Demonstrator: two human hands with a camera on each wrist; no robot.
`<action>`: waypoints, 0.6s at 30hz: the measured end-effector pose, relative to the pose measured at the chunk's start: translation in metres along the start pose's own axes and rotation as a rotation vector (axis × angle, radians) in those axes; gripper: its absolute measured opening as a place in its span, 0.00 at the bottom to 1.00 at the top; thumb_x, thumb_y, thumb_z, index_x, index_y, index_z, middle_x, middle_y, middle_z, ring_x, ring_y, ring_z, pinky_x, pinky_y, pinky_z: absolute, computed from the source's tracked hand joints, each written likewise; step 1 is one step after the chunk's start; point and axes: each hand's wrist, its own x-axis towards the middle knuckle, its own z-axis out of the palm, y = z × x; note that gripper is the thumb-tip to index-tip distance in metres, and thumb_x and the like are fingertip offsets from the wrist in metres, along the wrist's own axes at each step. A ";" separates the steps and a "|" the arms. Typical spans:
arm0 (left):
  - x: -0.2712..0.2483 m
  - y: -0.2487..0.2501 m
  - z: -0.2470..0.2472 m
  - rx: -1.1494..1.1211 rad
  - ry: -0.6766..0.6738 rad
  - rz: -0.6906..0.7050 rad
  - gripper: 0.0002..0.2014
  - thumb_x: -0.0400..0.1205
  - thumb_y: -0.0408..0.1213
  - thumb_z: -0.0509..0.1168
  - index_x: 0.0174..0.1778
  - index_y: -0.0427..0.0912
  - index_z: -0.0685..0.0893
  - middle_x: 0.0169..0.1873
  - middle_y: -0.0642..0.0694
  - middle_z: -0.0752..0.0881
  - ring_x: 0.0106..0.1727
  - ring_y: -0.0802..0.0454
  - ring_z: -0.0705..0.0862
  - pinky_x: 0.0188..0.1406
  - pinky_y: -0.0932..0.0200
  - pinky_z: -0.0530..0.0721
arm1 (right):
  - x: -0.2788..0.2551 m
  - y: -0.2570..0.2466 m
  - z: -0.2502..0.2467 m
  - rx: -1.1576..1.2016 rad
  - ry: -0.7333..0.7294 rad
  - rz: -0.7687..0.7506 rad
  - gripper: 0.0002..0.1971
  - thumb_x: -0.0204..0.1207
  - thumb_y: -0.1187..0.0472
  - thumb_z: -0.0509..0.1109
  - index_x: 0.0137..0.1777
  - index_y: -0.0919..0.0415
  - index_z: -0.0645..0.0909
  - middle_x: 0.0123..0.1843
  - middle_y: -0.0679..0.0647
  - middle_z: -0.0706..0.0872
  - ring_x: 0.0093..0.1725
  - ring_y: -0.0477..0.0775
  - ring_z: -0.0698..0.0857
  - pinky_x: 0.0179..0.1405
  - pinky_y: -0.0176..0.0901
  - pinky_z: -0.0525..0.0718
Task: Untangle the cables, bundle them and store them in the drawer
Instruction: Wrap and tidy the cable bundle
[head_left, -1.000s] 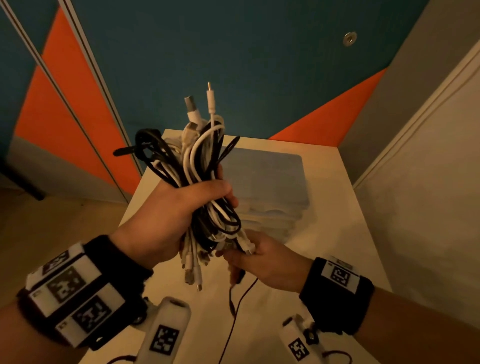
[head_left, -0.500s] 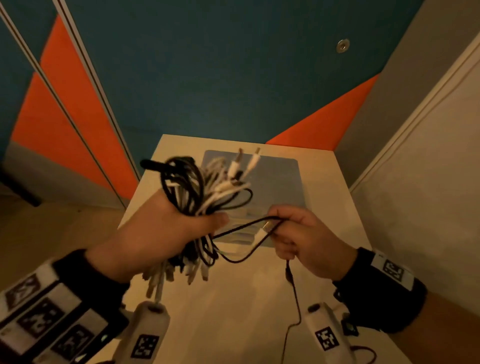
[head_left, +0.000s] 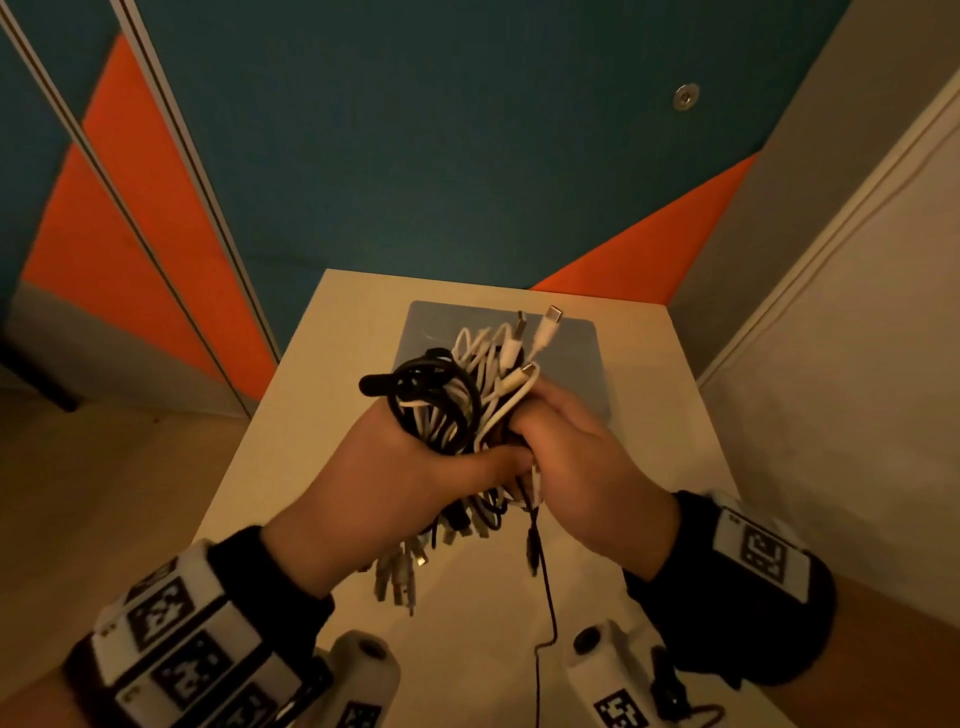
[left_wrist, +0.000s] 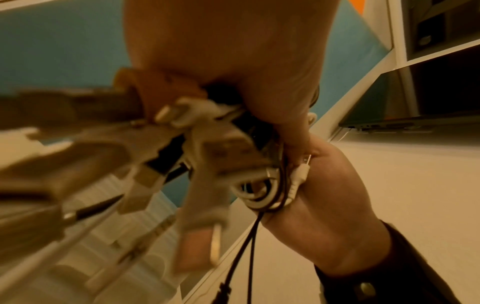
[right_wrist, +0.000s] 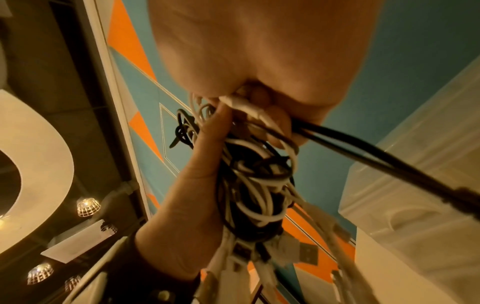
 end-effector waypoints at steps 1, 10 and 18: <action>0.000 0.000 -0.001 -0.005 -0.009 -0.005 0.19 0.72 0.30 0.78 0.41 0.64 0.87 0.38 0.65 0.89 0.42 0.68 0.88 0.41 0.75 0.81 | 0.000 0.003 0.000 -0.033 -0.009 -0.021 0.15 0.83 0.73 0.52 0.53 0.64 0.82 0.46 0.56 0.87 0.45 0.44 0.85 0.45 0.29 0.83; 0.001 -0.015 -0.010 -0.122 0.130 -0.150 0.21 0.77 0.26 0.71 0.48 0.63 0.88 0.42 0.50 0.91 0.44 0.49 0.90 0.45 0.47 0.89 | -0.003 0.008 -0.012 -0.389 0.019 -0.130 0.15 0.79 0.67 0.59 0.61 0.50 0.74 0.42 0.59 0.84 0.37 0.57 0.79 0.39 0.55 0.77; 0.006 -0.018 -0.028 -0.408 0.208 -0.202 0.11 0.71 0.27 0.76 0.36 0.50 0.89 0.38 0.41 0.91 0.45 0.43 0.91 0.42 0.50 0.90 | -0.015 0.040 -0.033 -0.435 -0.082 0.035 0.09 0.86 0.60 0.57 0.54 0.54 0.80 0.35 0.61 0.73 0.32 0.53 0.75 0.33 0.48 0.77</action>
